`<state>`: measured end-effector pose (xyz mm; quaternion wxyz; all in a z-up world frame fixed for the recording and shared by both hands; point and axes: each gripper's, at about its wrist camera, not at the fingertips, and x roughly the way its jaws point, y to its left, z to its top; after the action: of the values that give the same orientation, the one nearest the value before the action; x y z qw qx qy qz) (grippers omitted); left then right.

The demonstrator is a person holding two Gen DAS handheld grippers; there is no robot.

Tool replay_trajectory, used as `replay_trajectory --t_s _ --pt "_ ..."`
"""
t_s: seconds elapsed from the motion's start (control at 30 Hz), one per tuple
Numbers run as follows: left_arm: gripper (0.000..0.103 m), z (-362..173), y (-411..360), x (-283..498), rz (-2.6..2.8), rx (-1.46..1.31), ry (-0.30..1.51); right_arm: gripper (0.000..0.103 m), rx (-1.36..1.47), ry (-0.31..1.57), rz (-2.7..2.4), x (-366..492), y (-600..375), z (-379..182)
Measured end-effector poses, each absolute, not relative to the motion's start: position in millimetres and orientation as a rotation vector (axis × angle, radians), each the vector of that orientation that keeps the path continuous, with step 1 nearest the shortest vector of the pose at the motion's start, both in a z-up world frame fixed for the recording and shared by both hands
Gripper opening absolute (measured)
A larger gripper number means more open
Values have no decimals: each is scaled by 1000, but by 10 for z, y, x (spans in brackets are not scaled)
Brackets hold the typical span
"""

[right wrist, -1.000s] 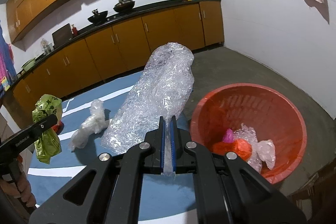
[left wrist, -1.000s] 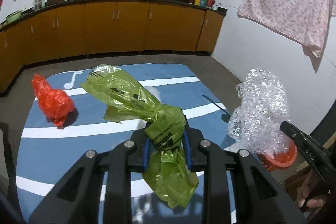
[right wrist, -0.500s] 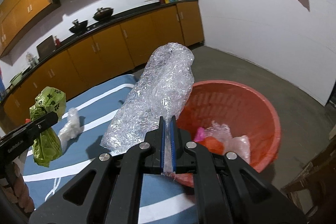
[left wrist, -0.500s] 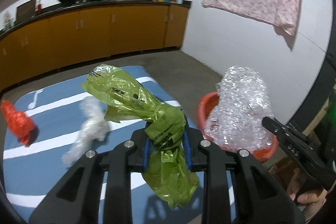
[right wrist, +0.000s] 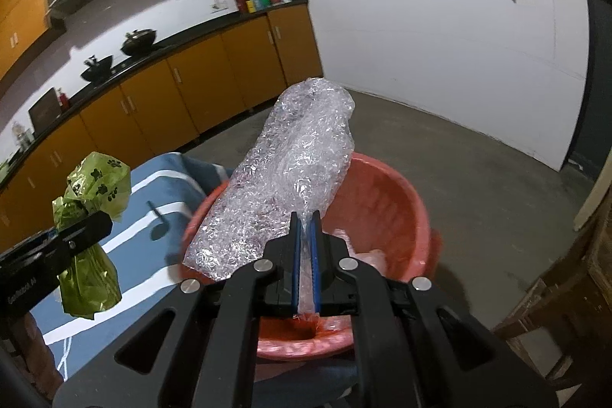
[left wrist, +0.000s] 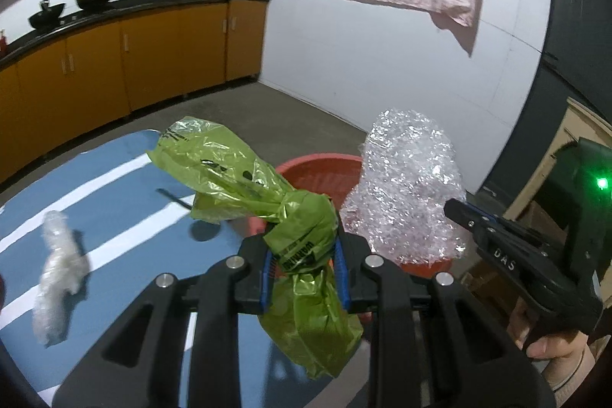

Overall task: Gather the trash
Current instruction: 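Carry the green bag and bubble wrap over the basket and release both, then grasp the red bag with the left tool while the right tool grasps clear plastic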

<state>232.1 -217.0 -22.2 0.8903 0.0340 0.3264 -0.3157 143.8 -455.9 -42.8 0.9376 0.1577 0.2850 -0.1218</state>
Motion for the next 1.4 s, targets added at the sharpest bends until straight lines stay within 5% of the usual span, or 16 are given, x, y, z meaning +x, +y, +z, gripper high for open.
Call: replay_trajectory --t_s 0.4,0.63,0.7,0.8,1.0,1.4 --pt "26 -445 -2618 2499 -743 76 737 5 352 595 -279 1541 -4797 -541" --pt "51 -545 -2704 2624 -737 42 763 9 381 601 -254 1580 -4881 -616" --pt "54 -583 -2676 2651 -727 32 777 19 385 608 -253 1571 -4892 -649" --pt "61 -625 -2586 2672 -701 23 787 54 393 600 -265 1538 -4893 -664" --pt "77 -610 -2222 2607 -600 25 753 94 346 556 -361 1435 -4828 -609" --pt "90 -536 -825 2308 -234 45 649 101 229 502 -272 1660 -4047 -364"
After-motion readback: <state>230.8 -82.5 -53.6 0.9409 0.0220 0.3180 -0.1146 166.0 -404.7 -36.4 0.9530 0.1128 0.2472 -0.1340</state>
